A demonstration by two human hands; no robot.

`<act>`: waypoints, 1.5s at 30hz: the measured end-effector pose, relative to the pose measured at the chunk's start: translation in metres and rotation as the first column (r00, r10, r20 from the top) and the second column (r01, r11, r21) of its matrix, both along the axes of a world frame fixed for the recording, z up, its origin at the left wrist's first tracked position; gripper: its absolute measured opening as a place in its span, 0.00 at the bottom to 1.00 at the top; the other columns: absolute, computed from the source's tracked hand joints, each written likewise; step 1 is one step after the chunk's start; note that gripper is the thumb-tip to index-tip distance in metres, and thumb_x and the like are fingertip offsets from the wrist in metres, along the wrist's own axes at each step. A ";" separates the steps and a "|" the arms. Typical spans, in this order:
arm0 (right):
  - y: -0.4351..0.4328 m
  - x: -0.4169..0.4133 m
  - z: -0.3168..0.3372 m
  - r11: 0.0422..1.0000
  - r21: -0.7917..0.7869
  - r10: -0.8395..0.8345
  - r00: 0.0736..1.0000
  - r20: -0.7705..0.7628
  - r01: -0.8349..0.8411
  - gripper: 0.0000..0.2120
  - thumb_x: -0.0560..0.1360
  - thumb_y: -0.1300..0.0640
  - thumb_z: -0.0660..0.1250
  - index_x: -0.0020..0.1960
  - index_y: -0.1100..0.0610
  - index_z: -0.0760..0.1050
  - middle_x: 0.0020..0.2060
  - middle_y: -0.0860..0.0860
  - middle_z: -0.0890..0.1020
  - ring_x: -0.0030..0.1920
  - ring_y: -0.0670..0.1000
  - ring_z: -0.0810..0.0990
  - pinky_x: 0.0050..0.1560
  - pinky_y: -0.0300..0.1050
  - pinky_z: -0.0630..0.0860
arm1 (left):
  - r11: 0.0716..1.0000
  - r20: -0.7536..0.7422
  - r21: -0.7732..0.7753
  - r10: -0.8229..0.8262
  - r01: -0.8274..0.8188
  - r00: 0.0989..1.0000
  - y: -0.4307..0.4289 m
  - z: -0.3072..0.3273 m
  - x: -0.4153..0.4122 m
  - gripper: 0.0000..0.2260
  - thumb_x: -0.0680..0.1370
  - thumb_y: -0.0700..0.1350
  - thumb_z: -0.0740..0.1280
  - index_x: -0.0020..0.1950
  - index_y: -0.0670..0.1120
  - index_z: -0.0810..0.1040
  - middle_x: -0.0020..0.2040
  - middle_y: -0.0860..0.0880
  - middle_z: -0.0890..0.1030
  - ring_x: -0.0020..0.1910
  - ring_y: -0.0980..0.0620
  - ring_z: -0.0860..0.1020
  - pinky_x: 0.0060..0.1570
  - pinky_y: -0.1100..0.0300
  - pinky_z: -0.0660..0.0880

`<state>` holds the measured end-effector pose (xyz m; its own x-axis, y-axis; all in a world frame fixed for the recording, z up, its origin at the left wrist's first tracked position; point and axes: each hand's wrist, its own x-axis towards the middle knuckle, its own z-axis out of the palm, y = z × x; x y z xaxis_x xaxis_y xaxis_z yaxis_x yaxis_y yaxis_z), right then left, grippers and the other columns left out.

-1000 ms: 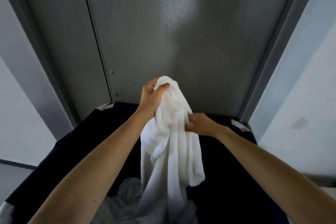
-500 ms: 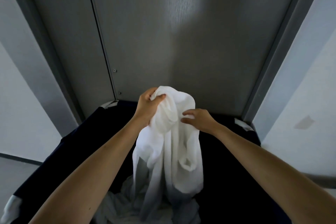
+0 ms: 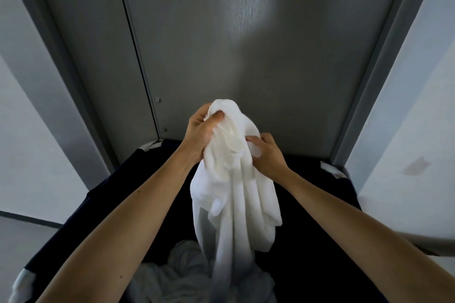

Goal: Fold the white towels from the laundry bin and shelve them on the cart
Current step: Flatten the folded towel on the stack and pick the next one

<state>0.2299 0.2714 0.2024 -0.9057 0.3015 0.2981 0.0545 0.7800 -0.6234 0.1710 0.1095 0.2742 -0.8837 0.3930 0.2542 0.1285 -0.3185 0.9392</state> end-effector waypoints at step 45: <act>0.001 0.006 0.027 0.941 0.134 0.253 0.910 0.329 -0.310 0.09 0.75 0.63 0.59 0.38 0.63 0.73 0.35 0.47 0.64 0.34 0.46 0.66 0.34 0.32 0.64 | 0.594 -0.179 -0.803 -0.319 0.049 0.931 0.012 -0.081 0.002 0.25 0.70 0.55 0.73 0.64 0.52 0.71 0.55 0.56 0.77 0.55 0.56 0.75 0.51 0.66 0.69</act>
<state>0.2362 0.2726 0.2297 -0.9997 -0.0124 0.0211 -0.0207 0.8877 -0.4600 0.1729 0.1213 0.1927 -0.7107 0.7034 -0.0126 0.4447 0.4630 0.7667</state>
